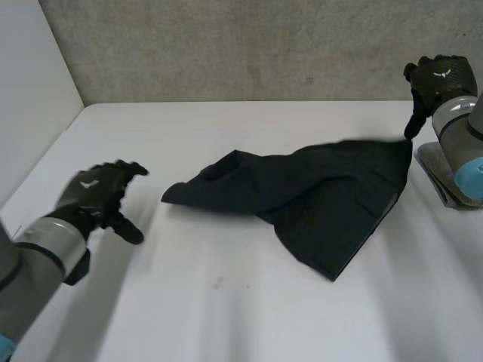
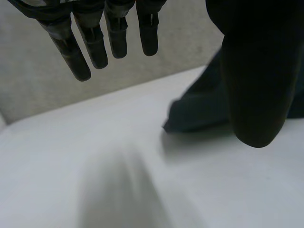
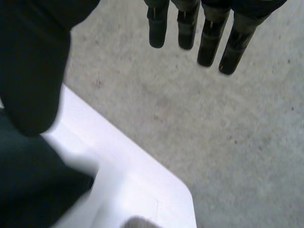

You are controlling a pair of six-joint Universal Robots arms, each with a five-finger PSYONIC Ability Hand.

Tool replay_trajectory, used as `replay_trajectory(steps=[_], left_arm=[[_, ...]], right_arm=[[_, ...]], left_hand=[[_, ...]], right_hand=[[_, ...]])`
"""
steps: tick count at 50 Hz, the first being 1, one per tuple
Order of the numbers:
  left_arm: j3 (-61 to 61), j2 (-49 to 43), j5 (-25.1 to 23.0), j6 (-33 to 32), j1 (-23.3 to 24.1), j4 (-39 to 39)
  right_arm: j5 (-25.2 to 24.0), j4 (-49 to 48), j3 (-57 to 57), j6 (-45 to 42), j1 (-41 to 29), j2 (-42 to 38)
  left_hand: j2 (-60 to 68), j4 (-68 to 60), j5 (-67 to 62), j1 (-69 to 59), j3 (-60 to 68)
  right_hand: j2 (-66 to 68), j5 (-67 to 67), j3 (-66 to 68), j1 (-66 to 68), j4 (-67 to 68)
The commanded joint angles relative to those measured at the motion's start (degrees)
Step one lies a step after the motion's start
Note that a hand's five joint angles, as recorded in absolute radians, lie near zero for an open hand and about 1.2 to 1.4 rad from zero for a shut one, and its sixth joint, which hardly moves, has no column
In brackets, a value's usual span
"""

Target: Fold the laundry.

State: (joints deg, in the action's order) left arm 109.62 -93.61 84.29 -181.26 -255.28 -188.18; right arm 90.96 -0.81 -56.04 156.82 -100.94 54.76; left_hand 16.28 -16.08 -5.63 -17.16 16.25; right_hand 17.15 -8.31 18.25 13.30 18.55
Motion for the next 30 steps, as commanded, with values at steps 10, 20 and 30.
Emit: replay_trajectory(steps=[10, 20, 30], left_arm=[[-10.6, -16.1, 0.5, -11.0, 6.4, -6.3], [-17.2, -24.2, -0.1, -15.7, 8.3, -11.7], [-23.7, -32.0, -0.1, -16.1, 10.2, -11.2]], right_arm=[[-6.3, 12.0, -25.0, -4.9, -0.1, 25.1], [-15.2, 16.4, -45.5, 0.8, -6.6, 33.7], [-14.5, 2.4, -53.1, 8.4, -13.1, 26.5]], left_hand=[[1.2, -1.4, -1.8, -0.3, 1.2], [2.7, -2.9, -3.3, -1.8, 2.7], [9.7, -9.9, -10.4, -8.9, 9.8]], right_hand=[[-6.8, 7.9, -7.9, -2.9, -8.2], [9.9, -8.8, 8.8, 13.8, 8.5], [11.4, -10.3, 10.3, 15.3, 10.0]])
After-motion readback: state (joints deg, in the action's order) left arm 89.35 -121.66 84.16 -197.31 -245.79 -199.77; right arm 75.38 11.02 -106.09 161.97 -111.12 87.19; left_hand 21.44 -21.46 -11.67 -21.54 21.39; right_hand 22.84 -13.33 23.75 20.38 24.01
